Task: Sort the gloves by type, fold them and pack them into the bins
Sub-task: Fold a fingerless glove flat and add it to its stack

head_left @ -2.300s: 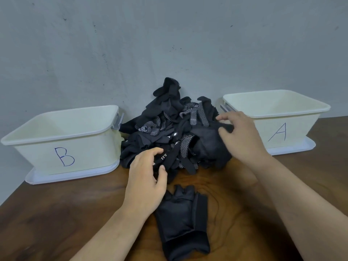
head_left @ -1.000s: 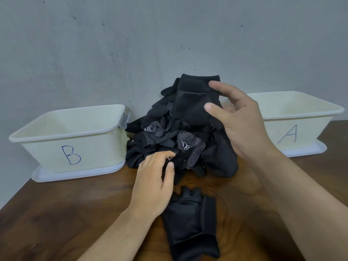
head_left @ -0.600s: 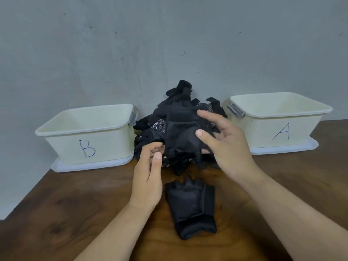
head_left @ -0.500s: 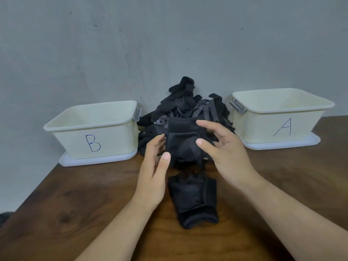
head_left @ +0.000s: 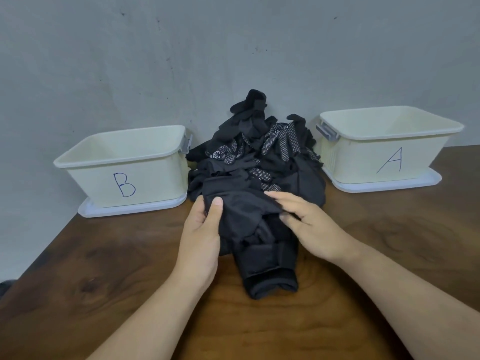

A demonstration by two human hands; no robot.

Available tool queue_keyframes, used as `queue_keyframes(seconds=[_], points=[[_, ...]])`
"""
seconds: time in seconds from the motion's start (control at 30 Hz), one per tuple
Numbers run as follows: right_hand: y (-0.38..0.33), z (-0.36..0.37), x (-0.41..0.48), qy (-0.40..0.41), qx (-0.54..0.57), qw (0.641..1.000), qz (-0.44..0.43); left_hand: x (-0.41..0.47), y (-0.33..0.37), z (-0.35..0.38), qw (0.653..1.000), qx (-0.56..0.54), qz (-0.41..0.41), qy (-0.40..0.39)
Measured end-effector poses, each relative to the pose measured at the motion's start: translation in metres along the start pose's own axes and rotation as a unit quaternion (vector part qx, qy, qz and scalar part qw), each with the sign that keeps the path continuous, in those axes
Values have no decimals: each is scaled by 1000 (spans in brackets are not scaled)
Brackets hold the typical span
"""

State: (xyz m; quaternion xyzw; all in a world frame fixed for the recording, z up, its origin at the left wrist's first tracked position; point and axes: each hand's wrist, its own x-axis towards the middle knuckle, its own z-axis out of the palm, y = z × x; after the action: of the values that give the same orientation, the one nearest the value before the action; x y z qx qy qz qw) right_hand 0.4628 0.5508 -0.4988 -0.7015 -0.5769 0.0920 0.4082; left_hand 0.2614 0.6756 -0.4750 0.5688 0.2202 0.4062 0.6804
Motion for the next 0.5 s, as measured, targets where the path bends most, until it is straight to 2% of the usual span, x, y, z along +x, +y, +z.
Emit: queue_keyframes(seconds=[0.13,0.2,0.33,0.43,0.5], points=[[7,4,3,-38,-99,993,-44,2,0,1,994,-91,-67,-6],[9,5,5,-11,-107,993,-49,3,0,1,989,-121,-83,-9],[5,3,6,122,-29,992,-21,9,5,-1,983,-169,-67,9],[-7,-6,5,258,44,965,-1,10,5,-3,987,-146,-73,12],[-15,-15,6,326,116,938,1,6,3,2,988,-122,-96,-22]])
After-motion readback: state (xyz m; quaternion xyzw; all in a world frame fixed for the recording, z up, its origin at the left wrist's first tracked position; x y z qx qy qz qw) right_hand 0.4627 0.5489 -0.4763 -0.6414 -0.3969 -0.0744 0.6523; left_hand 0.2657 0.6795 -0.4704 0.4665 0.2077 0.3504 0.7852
